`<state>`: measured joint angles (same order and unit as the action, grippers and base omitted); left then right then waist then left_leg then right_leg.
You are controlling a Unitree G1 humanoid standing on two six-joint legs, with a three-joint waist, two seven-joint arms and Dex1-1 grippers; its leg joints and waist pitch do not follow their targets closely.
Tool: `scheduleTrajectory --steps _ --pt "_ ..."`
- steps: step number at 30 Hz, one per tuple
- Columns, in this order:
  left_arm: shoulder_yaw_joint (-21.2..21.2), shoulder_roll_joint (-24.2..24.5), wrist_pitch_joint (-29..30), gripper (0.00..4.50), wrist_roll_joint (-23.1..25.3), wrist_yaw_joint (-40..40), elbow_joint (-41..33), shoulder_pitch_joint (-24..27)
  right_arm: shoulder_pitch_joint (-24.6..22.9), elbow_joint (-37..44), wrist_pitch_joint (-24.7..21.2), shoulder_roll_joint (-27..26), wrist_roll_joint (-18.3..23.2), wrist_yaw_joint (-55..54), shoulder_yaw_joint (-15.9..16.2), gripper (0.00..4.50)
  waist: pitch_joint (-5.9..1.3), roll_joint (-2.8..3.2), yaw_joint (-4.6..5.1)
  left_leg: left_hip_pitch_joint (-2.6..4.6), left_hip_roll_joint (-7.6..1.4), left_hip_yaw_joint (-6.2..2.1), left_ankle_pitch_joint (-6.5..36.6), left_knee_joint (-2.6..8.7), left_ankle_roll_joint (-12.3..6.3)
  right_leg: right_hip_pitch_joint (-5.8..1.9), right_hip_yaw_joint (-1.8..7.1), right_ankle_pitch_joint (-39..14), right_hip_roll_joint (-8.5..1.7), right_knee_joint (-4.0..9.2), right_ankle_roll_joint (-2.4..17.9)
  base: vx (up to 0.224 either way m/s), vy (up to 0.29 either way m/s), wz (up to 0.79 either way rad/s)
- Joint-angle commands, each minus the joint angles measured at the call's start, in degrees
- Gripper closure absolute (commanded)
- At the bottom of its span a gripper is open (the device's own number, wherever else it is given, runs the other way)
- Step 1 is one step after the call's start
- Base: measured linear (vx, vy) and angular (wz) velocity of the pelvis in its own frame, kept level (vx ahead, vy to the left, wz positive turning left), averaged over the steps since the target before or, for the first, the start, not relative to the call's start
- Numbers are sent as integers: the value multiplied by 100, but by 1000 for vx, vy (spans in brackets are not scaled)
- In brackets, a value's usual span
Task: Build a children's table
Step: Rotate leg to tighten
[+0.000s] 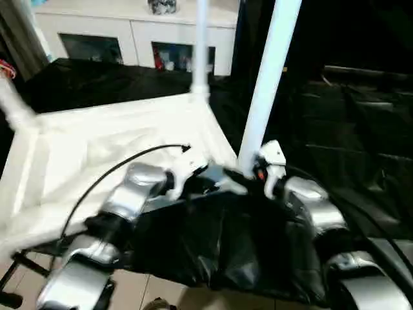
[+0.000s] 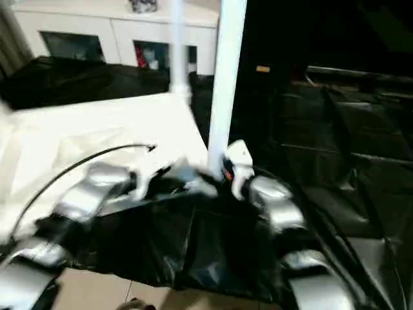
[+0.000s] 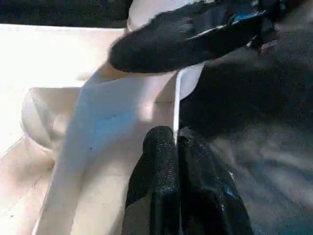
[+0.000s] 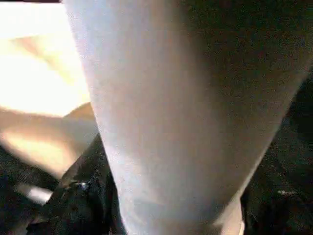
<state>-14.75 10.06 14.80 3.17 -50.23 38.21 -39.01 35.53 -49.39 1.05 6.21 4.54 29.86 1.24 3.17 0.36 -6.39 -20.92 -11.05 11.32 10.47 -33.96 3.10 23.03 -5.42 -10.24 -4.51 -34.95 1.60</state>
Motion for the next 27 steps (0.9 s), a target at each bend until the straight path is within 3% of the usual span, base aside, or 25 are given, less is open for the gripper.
scheduleTrajectory --steps 1,3,5,8,11,14,21,23,27 --pt "163 -273 -55 450 -26 548 22 -333 -55 -381 -312 -339 -323 -301 332 183 -386 -23 20 82 -235 -146 1189 401 -34 -280 340 -1703 -490 496 1018 0 0 0" --pt "99 -435 -181 450 -1 640 113 -450 100 -446 -130 -486 -315 -378 327 183 -399 -29 2 88 -244 -146 1119 396 -75 -279 337 -1603 -494 488 1009 0 0 0" --pt "72 -459 -222 450 7 566 74 -448 138 -455 -39 -494 -303 -402 275 127 -404 -31 2 57 -250 -146 1033 393 -140 -295 338 -1389 -497 456 1049 0 0 0" --pt "48 -454 -295 450 -3 476 63 -435 198 -531 2 -485 -259 -497 170 103 -418 5 10 43 -250 -143 903 380 -228 -306 336 -988 -485 417 1165 0 0 0" --pt "-103 -288 -608 450 -18 37 -54 -262 99 -365 82 -324 -187 -278 137 69 -423 47 12 57 -257 -145 959 382 -220 -307 335 -905 -480 406 1211 0 0 0" --pt "-60 -184 -791 450 -33 -41 -7 -222 -7 -241 320 -107 -296 -106 261 47 -419 38 22 50 -257 -141 1011 381 -227 -319 330 -766 -476 405 1254 0 0 0" --pt "11 21 -1066 450 -173 -355 -282 2 -341 331 447 186 -86 555 183 47 -390 -6 21 61 -264 -130 1135 384 -287 -313 345 -1263 -488 455 1156 0 0 0" --pt "-26 55 -1060 450 -196 -461 -360 42 -406 442 481 270 -59 727 175 47 -378 11 21 65 -269 -135 1186 396 -266 -300 342 -1490 -489 483 1095 0 0 0" --pt "-137 51 -1046 450 -242 -677 -558 192 -623 641 514 411 78 992 173 47 -385 -9 10 57 -288 -139 1105 395 -294 -296 348 -1380 -487 462 1094 0 0 0"
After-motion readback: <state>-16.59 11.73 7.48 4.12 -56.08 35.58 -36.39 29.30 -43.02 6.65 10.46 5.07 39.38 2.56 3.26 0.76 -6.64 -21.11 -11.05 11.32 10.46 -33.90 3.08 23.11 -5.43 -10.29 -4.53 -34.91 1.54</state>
